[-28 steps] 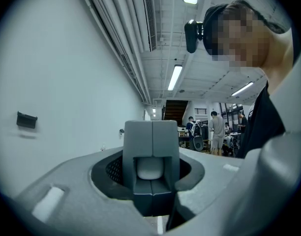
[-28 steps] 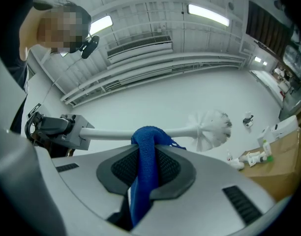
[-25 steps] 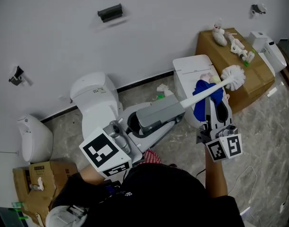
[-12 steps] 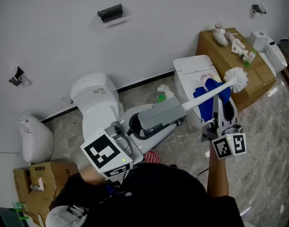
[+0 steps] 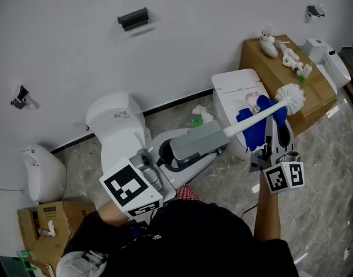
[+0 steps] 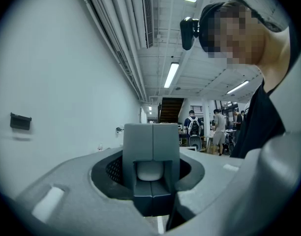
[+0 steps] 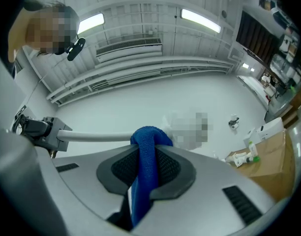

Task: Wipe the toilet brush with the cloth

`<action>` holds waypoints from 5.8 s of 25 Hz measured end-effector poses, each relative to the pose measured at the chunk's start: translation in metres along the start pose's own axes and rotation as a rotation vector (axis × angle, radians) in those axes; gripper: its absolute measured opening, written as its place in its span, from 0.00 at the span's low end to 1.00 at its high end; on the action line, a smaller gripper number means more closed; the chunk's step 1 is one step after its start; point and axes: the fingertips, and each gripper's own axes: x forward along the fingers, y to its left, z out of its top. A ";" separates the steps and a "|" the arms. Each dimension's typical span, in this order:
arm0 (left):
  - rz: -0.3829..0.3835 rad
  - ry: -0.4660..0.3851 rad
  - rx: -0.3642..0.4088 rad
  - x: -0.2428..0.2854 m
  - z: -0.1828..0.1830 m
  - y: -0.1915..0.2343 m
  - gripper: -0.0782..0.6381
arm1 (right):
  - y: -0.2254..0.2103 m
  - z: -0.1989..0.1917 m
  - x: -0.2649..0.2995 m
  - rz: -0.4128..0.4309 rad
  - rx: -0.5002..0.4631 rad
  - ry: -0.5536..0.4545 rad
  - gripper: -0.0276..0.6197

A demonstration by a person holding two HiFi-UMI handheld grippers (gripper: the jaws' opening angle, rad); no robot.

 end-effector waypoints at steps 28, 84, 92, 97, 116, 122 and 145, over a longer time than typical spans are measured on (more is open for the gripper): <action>0.026 -0.043 -0.010 -0.001 0.005 0.009 0.34 | 0.008 -0.023 -0.001 0.027 0.030 0.049 0.14; -0.017 -0.039 -0.067 0.003 -0.001 -0.006 0.34 | 0.144 -0.027 0.000 0.362 0.026 0.075 0.14; -0.010 -0.031 -0.066 0.006 -0.003 -0.008 0.34 | 0.133 -0.028 -0.003 0.339 0.056 0.071 0.14; -0.009 -0.034 -0.069 0.003 -0.002 -0.007 0.34 | 0.126 -0.026 -0.002 0.317 0.071 0.064 0.14; 0.010 -0.041 -0.076 -0.001 -0.001 -0.003 0.34 | 0.093 -0.024 0.003 0.249 0.100 0.057 0.14; 0.014 -0.040 -0.080 0.000 0.000 -0.003 0.34 | 0.083 -0.023 0.005 0.224 0.103 0.054 0.14; -0.004 -0.042 -0.079 -0.005 0.003 -0.006 0.34 | 0.021 -0.012 -0.002 0.050 0.112 0.021 0.14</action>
